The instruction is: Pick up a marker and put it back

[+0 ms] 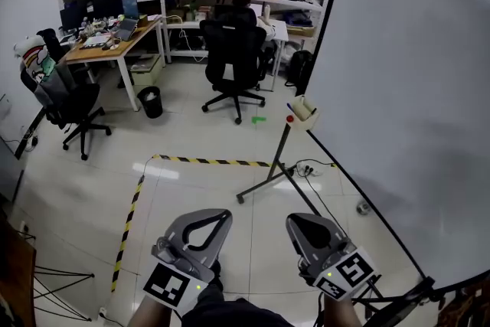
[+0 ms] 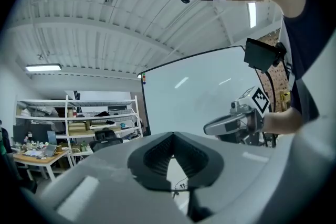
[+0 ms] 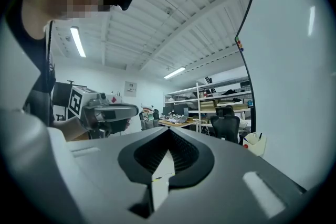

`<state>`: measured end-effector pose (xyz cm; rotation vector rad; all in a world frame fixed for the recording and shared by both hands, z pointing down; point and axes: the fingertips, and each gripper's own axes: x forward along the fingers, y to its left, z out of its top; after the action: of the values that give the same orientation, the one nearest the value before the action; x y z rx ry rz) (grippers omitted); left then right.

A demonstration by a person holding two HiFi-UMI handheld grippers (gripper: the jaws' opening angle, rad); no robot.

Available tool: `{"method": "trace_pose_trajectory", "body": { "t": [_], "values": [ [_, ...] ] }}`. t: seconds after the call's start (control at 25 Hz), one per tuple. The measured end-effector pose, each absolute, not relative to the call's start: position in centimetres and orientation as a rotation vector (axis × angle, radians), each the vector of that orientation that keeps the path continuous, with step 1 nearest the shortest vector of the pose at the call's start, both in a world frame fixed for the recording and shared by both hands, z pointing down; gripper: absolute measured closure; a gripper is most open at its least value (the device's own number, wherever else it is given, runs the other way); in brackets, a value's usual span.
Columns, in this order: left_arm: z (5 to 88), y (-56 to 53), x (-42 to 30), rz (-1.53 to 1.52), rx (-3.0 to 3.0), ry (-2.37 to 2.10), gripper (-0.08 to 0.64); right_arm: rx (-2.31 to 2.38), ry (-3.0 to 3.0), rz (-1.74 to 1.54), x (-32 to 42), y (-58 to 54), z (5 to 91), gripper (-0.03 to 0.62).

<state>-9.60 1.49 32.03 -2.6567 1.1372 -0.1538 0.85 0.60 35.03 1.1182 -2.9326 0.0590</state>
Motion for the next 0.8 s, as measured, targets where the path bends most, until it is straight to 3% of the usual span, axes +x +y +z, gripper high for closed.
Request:
{"method": "trace_pose_trajectory", "body": {
  "t": [0.8],
  "values": [
    [31.7, -21.2, -14.5, 0.013, -2.803, 0.898, 0.557, 1.323, -2.790, 0.050, -5.5, -19.4, 35.1, 0.591]
  ]
}}
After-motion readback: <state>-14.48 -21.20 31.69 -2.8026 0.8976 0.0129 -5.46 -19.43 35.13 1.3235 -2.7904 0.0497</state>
